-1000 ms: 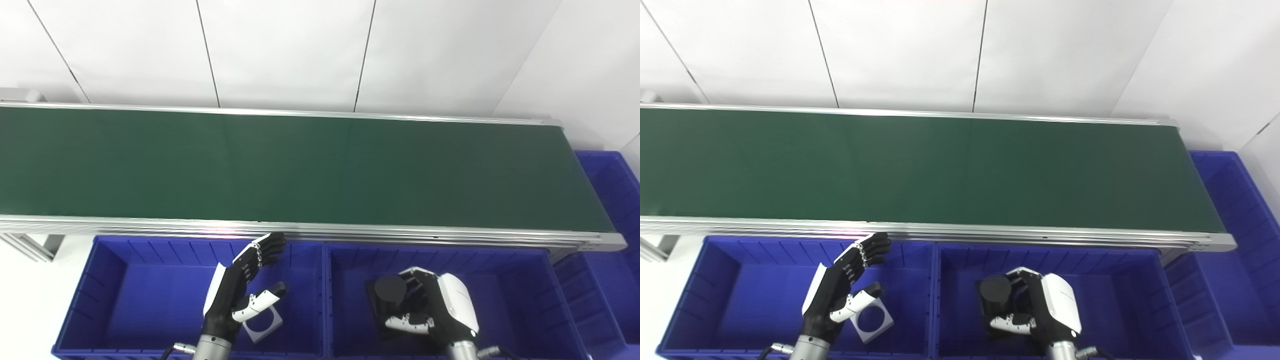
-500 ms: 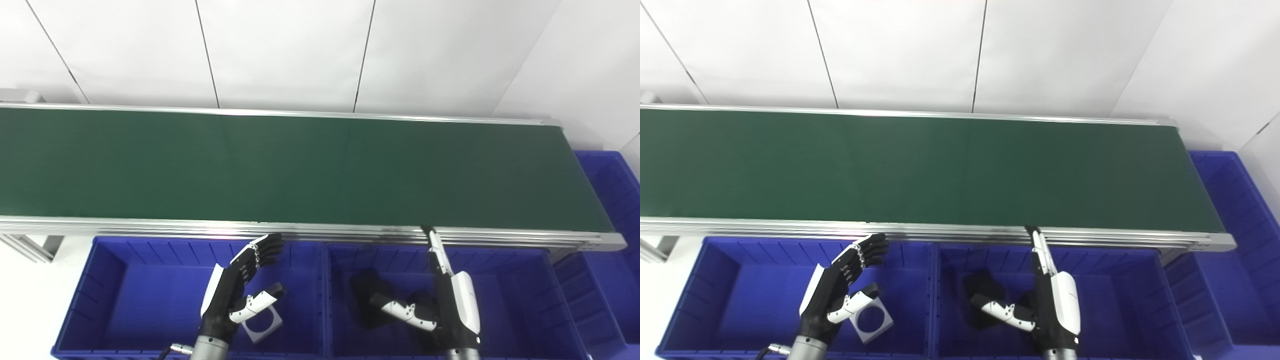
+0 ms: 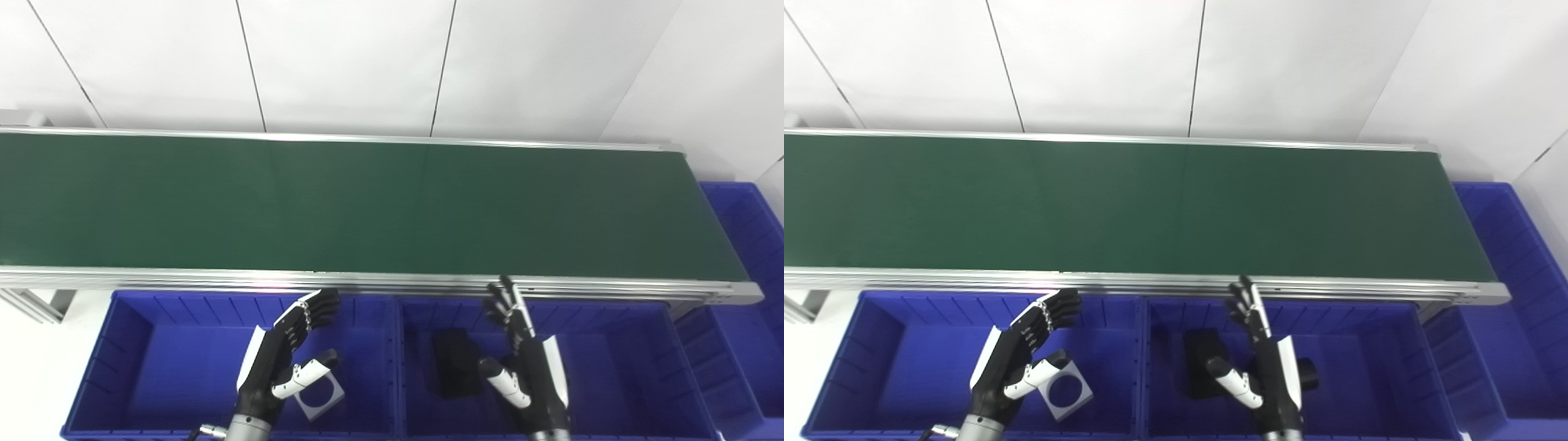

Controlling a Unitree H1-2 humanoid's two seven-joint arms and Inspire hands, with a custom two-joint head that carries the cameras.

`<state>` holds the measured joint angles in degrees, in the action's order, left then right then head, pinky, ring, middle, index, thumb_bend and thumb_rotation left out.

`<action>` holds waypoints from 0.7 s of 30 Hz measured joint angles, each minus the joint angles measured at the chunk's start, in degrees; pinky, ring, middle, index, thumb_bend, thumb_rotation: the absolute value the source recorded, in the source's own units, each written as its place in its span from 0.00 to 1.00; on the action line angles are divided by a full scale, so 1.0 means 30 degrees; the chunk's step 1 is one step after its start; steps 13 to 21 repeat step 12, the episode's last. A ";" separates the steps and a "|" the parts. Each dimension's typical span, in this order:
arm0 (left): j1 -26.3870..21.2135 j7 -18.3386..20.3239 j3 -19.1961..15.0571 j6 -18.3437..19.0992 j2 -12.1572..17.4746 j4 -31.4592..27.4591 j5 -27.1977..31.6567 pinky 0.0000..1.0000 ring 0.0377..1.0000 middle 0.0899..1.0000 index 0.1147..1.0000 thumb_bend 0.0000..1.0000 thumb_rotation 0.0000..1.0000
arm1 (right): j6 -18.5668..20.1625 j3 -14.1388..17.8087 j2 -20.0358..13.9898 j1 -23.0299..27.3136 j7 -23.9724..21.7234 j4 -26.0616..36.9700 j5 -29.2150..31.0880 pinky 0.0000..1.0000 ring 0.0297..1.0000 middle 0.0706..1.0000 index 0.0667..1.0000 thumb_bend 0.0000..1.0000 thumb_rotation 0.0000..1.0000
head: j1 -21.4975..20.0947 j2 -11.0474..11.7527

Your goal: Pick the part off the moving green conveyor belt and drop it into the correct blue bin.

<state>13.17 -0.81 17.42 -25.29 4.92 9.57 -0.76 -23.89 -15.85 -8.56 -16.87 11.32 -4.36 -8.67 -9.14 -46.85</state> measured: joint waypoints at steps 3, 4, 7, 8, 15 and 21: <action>0.0025 0.0013 -0.0019 0.0000 0.0002 0.0001 0.0000 0.77 0.79 0.78 0.76 0.74 0.63 | 0.0021 0.0025 -0.0082 -0.0028 -0.1136 0.0140 0.0392 0.85 0.84 0.89 0.96 0.96 0.84 | 0.0262 0.0029; 0.0035 0.0031 -0.0022 0.0000 0.0002 0.0001 0.0000 0.77 0.79 0.79 0.76 0.74 0.63 | 0.0043 0.0043 -0.0071 -0.0067 -0.1405 0.0240 0.0396 0.84 0.83 0.89 0.96 0.95 0.83 | 0.0264 0.0058; 0.0090 0.0050 -0.0014 0.0000 0.0007 -0.0001 -0.0005 0.78 0.80 0.80 0.78 0.73 0.63 | 0.0098 0.0222 0.0208 -0.0208 -0.1898 0.0455 0.0395 0.82 0.84 0.89 0.95 0.94 0.82 | 0.0497 0.0059; 0.0104 0.0050 -0.0007 0.0000 0.0016 -0.0002 -0.0010 0.78 0.80 0.80 0.78 0.73 0.64 | 0.0103 0.0290 0.0296 -0.0239 -0.1956 0.0455 0.0429 0.82 0.84 0.89 0.95 0.94 0.82 | 0.0498 0.0059; 0.0110 0.0274 -0.0020 0.0000 0.0069 -0.0029 -0.0022 0.78 0.81 0.81 0.79 0.73 0.63 | 0.0430 0.0459 0.0896 -0.0527 -0.2339 0.0730 0.0940 0.87 0.87 0.92 0.98 0.89 0.82 | 0.0440 0.0000; 0.0110 0.0274 -0.0020 0.0000 0.0069 -0.0029 -0.0022 0.78 0.81 0.81 0.79 0.73 0.63 | 0.0430 0.0459 0.0896 -0.0527 -0.2339 0.0730 0.0940 0.87 0.87 0.92 0.98 0.89 0.82 | 0.0440 0.0000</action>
